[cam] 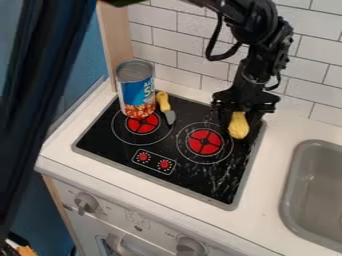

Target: Move the corn to the upper right of the stove

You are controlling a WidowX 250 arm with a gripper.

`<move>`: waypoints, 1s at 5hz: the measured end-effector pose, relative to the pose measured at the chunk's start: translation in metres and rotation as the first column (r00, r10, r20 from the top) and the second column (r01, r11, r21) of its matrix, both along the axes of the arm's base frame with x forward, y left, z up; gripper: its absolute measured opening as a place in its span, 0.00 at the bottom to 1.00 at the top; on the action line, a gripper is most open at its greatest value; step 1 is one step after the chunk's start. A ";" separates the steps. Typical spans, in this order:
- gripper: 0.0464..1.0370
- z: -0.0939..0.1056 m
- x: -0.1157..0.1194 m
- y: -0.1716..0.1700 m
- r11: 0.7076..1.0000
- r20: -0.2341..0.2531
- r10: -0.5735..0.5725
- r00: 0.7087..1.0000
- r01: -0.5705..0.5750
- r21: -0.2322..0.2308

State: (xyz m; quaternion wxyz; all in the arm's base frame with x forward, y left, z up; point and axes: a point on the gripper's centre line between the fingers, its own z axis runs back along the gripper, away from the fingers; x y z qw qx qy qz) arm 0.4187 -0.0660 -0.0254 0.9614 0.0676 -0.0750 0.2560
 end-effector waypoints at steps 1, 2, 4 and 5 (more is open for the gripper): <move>0.67 -0.003 -0.003 0.000 1.000 -0.007 0.000 1.000 0.000 0.000; 0.94 -0.003 -0.004 0.000 1.000 -0.009 0.007 1.000 -0.007 0.000; 0.96 -0.004 -0.007 0.004 0.999 -0.034 0.031 0.999 -0.032 -0.032; 0.96 0.000 -0.013 0.009 0.996 -0.095 0.059 0.994 -0.065 -0.060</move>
